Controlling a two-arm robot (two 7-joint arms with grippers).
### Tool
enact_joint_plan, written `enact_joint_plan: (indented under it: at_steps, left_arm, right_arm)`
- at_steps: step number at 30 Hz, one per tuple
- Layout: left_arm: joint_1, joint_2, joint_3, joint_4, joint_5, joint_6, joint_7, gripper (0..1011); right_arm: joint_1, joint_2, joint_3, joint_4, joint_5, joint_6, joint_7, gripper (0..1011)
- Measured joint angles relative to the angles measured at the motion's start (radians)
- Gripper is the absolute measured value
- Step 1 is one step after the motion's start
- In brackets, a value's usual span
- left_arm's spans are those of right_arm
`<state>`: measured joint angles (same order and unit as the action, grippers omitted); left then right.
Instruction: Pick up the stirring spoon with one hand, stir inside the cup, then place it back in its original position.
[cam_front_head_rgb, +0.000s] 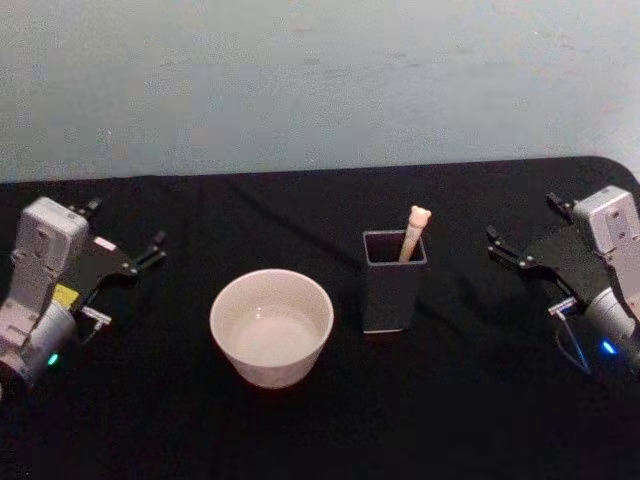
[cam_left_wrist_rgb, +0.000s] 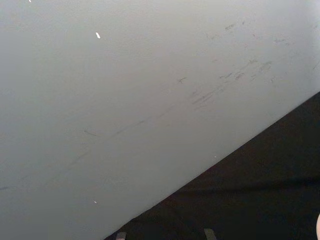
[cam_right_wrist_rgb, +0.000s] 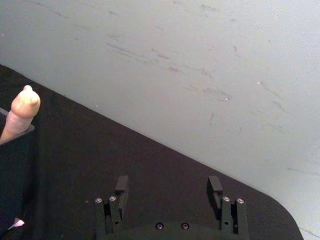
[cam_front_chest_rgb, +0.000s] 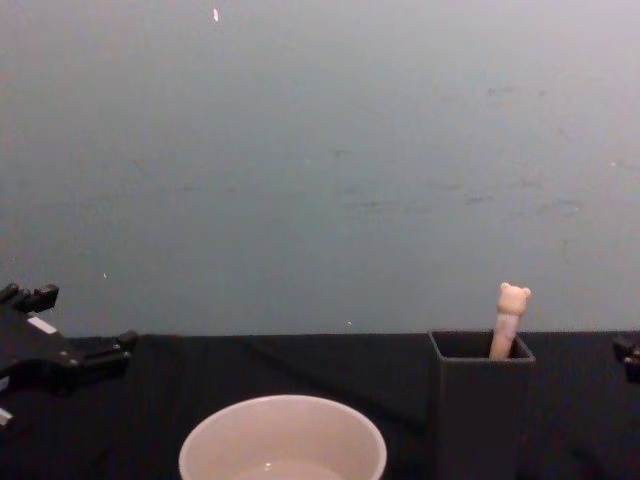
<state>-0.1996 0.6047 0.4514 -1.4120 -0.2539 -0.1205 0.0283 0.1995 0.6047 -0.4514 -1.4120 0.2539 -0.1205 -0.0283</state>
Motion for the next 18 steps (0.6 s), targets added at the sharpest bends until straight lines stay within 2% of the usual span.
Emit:
enact_joint_plan:
  at_steps: [18]
  left_arm:
    - [0.0,0.0,0.0,0.0,0.0,0.0,0.0,1001]
  right_arm:
    - [0.0,0.0,0.0,0.0,0.0,0.0,0.0,1002]
